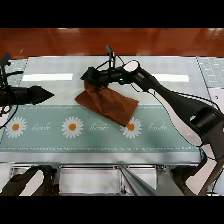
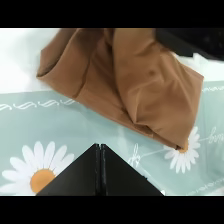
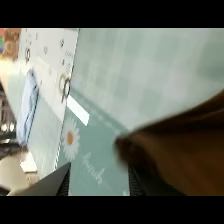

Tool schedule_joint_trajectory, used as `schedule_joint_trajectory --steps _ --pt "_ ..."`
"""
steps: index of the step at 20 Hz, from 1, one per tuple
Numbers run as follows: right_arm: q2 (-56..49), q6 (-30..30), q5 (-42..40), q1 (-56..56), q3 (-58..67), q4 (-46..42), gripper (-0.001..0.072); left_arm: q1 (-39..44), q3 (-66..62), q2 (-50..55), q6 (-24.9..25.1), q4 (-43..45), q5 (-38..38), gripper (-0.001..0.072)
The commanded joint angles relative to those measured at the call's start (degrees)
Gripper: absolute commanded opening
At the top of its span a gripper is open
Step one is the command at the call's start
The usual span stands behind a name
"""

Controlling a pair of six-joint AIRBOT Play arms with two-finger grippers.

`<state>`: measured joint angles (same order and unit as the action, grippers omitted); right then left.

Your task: Fold the shirts.

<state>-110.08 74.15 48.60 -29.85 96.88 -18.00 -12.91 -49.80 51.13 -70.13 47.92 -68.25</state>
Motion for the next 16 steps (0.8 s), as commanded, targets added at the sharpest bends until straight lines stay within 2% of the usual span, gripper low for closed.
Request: schedule_joint_trajectory --steps 1,3,4,6,7,8,9,11,12,13,14,16 --pt "1.36 0.61 15.17 4.31 0.31 -2.45 0.0408 1.14 1.90 -0.02 -0.02 -0.11 3.76 0.0027" --pt "5.66 3.58 28.48 10.86 0.24 -12.46 0.0407 1.14 1.88 -0.04 -0.07 -0.20 3.76 0.0027" --pt "8.90 6.60 33.14 13.86 0.13 -21.38 0.0408 1.14 1.88 -0.02 -0.15 -0.35 3.76 0.0027" --pt "17.25 11.02 40.06 18.73 -0.94 -45.00 0.0408 1.14 1.88 -0.02 -0.17 -0.35 3.76 0.0027" --pt "22.49 13.11 40.52 20.57 -3.93 -57.05 0.0408 1.14 1.90 -0.02 -0.17 -0.35 3.76 0.0027" --pt "27.71 15.54 39.06 22.25 -8.72 -65.42 0.0408 1.16 1.90 -0.02 -0.17 -0.35 3.76 0.0027" --pt "33.64 19.04 34.95 24.20 -16.22 -69.77 0.0408 1.16 1.90 -0.02 -0.17 -0.35 3.76 0.0027" --pt "44.63 26.71 21.18 27.91 -35.60 -68.72 0.0413 1.16 1.90 -0.02 -0.17 -0.35 3.74 0.0027" --pt "48.78 29.53 13.49 29.24 -45.35 -64.96 0.0413 1.16 1.90 -0.02 -0.17 -0.35 3.74 0.0027" --pt "51.47 29.83 5.53 30.45 -54.53 -57.18 0.0415 1.16 1.90 -0.02 -0.17 -0.37 3.72 0.0027" --pt "52.02 27.54 0.20 31.32 -61.11 -47.39 0.0420 1.16 1.90 -0.02 -0.17 -0.37 3.74 0.0027" --pt "49.31 15.30 -5.99 31.34 -69.26 -24.74 0.0421 1.16 1.90 -0.02 -0.20 -0.37 3.72 0.0027"
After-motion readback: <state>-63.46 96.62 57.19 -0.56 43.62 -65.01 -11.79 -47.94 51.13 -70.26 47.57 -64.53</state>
